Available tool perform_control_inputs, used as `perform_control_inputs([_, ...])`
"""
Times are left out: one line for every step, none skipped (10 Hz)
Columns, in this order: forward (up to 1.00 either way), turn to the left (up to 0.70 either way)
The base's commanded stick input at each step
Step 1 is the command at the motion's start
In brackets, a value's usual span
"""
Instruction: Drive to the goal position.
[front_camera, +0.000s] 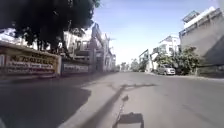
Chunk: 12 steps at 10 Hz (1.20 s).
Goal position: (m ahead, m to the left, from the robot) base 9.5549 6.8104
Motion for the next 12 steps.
perform_control_inputs([1.00,-0.40])
perform_control_inputs([1.00,-0.15])
perform_control_inputs([1.00,0.00])
perform_control_inputs([1.00,0.00])
perform_control_inputs([1.00,0.00])
perform_control_inputs([1.00,0.00])
perform_control_inputs([1.00,0.00])
perform_control_inputs([1.00,0.00])
perform_control_inputs([1.00,0.00])
perform_control_inputs([1.00,0.00])
perform_control_inputs([1.00,0.00])
perform_control_inputs([1.00,0.00])
